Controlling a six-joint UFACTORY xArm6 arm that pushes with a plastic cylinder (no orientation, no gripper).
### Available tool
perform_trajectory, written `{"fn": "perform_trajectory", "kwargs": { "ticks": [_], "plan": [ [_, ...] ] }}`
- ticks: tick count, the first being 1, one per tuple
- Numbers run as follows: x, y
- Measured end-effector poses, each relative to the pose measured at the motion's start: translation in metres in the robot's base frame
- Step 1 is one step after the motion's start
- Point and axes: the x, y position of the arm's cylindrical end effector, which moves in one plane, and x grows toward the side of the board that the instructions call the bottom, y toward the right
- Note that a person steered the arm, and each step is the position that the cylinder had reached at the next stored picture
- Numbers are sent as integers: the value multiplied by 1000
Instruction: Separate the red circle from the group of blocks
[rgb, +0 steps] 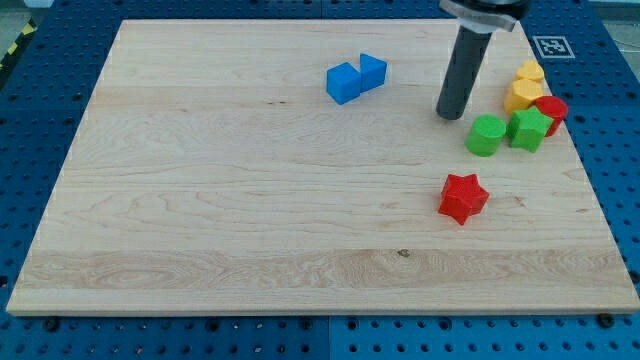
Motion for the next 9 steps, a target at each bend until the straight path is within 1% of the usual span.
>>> {"fn": "perform_trajectory", "kwargs": {
  "ticks": [1,2,3,4,5,6,8,9],
  "plan": [
    [13,4],
    [53,-11],
    [83,-3],
    [108,60],
    [109,160],
    [96,182],
    [29,181],
    [18,166]
  ]
}}
